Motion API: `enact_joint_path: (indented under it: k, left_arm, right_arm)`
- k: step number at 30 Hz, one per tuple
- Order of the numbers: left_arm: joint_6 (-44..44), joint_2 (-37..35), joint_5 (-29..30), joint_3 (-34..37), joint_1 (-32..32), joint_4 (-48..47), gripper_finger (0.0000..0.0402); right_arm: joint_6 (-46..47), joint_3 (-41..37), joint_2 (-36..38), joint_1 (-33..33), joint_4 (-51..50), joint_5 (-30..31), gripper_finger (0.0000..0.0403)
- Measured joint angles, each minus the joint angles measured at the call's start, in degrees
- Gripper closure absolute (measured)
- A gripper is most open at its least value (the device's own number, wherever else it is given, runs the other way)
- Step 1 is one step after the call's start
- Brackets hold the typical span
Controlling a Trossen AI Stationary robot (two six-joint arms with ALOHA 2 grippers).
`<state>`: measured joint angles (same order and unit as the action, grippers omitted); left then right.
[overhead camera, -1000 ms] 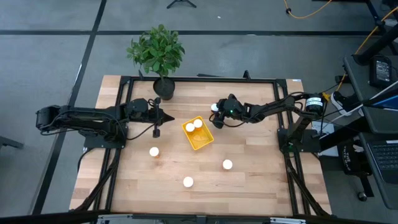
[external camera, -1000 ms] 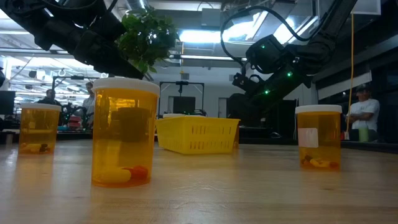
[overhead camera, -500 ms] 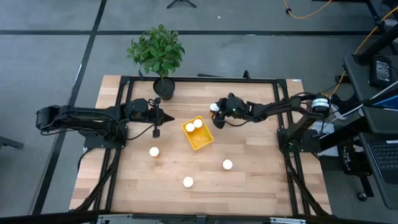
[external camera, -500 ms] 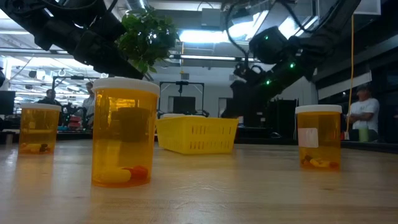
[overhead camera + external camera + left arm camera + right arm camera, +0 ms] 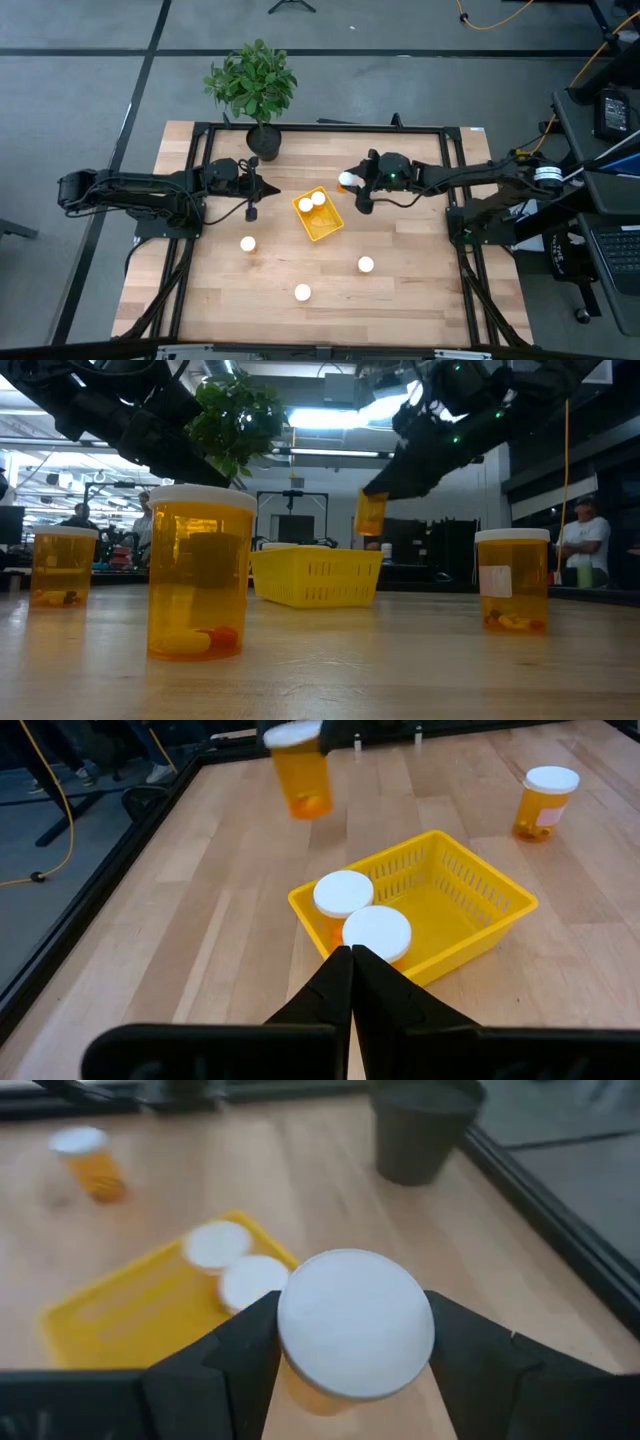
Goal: Pick and place pill bottles into a basket
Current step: Put the pill bottle into the bin
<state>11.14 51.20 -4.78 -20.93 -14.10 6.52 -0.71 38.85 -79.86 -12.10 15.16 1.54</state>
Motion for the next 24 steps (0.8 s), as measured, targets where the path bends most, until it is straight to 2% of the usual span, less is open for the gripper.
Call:
enact_joint_path:
  k: [11,18,24]
  left_arm:
    - [-0.1,0.0,-0.2,0.0,0.2,0.1,0.0400]
    - [-2.5,0.0,-0.4,0.0,0.2,0.1,0.0400]
    - [-1.7,0.0,-0.4,0.0,0.2,0.1,0.0399]
  right_arm:
    - [-1.1,0.0,7.1,0.3,-5.3,-13.8,0.0177]
    - [-3.2,0.0,10.6,2.0,-5.2,-19.6,0.0177]
    - [-5.9,0.1,10.7,4.0,-5.1,-20.3,0.0177]
